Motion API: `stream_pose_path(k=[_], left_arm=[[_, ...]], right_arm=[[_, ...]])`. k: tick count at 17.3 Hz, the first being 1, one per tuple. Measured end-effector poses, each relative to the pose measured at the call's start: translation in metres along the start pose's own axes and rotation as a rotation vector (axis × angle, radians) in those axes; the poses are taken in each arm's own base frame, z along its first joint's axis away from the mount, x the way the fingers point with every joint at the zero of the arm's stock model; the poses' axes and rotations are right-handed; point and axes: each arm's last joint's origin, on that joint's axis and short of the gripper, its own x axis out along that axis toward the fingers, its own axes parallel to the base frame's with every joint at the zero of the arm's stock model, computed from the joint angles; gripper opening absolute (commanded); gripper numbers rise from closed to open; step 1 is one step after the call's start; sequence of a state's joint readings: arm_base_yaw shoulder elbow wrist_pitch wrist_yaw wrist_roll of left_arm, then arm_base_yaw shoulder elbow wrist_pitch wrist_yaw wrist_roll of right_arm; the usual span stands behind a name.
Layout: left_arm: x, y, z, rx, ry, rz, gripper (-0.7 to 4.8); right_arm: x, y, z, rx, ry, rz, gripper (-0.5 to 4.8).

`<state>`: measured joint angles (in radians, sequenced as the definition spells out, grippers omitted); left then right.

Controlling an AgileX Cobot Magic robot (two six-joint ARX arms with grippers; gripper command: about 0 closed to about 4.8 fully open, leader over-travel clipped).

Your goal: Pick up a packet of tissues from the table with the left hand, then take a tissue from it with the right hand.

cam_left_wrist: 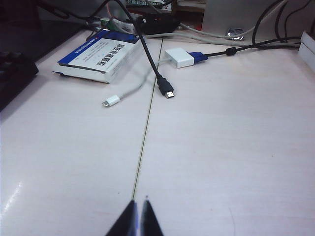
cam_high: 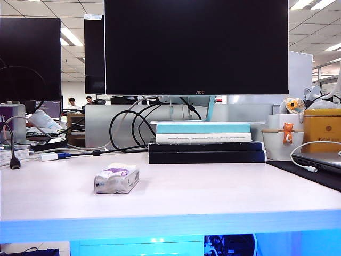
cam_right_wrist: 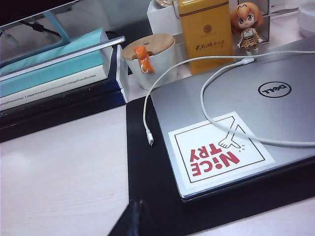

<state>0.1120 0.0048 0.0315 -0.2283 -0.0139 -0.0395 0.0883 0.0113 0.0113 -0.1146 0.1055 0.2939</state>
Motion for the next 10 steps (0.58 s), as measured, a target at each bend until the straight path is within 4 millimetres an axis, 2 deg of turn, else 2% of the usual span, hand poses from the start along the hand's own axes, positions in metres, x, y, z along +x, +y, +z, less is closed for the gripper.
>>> stream_pose_path(k=[5, 8, 10], left_arm=[[0.0000, 0.0000, 0.0000, 0.003, 0.000, 0.000, 0.27], [0.0000, 0.0005, 0.0000, 0.149, 0.001, 0.017, 0.27], [0.0000, 0.0005, 0.0000, 0.156, 0.001, 0.017, 0.27]], right_arm=[[0.0000, 0.0000, 0.0000, 0.000, 0.000, 0.000, 0.00], [0.0000, 0.0001, 0.0011, -0.007, -0.012, -0.004, -0.01], [-0.0001, 0.0010, 0.0038, -0.006, -0.041, 0.005, -0.01]])
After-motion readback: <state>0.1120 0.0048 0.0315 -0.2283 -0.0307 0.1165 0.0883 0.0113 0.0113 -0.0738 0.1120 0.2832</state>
